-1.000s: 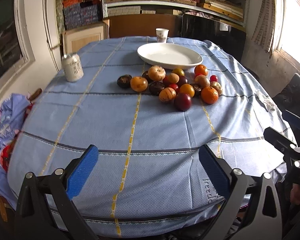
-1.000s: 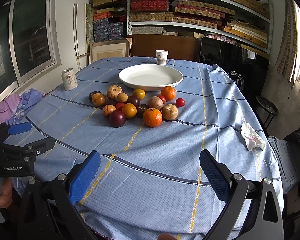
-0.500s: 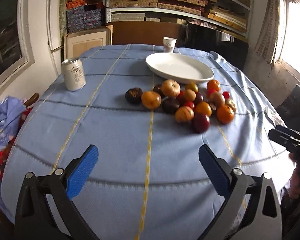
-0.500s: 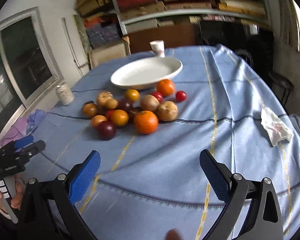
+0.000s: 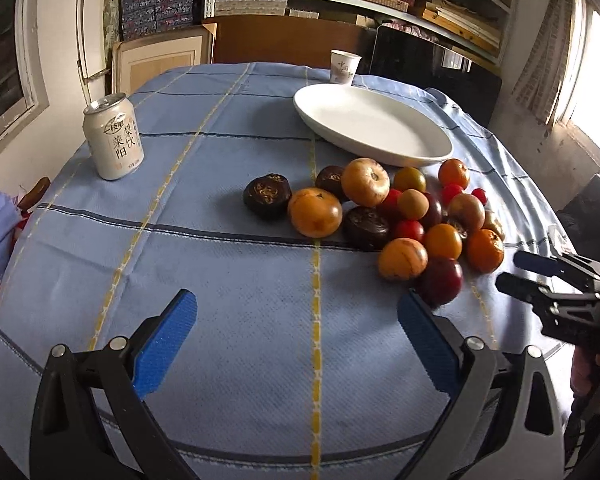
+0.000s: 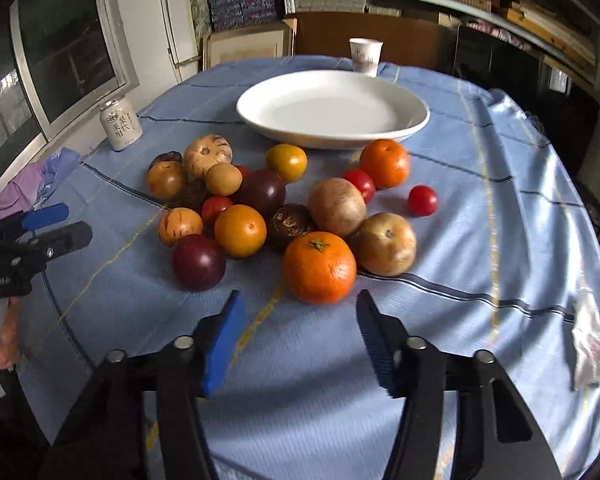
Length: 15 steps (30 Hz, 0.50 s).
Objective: Organize fruits
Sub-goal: 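Move the left gripper to a dark red plum while the right gripper approaches an orange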
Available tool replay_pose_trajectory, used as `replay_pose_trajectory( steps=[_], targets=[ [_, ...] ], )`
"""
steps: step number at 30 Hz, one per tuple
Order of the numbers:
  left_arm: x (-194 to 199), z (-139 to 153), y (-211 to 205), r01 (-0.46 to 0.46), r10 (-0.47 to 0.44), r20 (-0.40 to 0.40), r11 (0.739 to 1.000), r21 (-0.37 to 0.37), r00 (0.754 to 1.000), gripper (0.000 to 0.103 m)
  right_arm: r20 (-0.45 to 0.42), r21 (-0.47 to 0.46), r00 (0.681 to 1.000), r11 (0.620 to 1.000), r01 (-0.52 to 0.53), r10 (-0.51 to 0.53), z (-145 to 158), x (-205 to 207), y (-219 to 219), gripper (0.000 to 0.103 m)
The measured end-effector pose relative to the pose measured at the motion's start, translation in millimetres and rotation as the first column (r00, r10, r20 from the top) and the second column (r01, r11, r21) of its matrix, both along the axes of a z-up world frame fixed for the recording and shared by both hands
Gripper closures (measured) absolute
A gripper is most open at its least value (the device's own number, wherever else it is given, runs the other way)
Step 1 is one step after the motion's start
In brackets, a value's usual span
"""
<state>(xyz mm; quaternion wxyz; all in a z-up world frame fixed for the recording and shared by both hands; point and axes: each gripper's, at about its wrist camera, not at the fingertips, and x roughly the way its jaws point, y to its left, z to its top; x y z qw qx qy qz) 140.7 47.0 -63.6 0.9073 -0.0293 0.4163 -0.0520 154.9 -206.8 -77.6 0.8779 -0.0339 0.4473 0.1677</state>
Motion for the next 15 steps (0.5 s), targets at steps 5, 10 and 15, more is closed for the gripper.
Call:
replay_pose_trajectory(
  steps=[5, 10, 15],
  targets=[
    [1, -4, 1, 0.019, -0.019, -0.002, 1.0, -0.016, 1.0, 0.004, -0.02, -0.015, 0.999, 1.0, 0.026, -0.026, -6, 17, 4, 0.048],
    [2, -9, -7, 0.03, -0.03, -0.005, 0.999, 0.014, 1.0, 0.004, -0.008, -0.012, 0.999, 0.999, 0.05, -0.05, -9, 27, -2, 0.057],
    [0, -5, -23, 0.069, -0.069, 0.004, 0.997, 0.04, 0.998, 0.009, -0.013, 0.072, 0.998, 0.996, 0.061, -0.06, -8, 16, -18, 0.059]
  ],
)
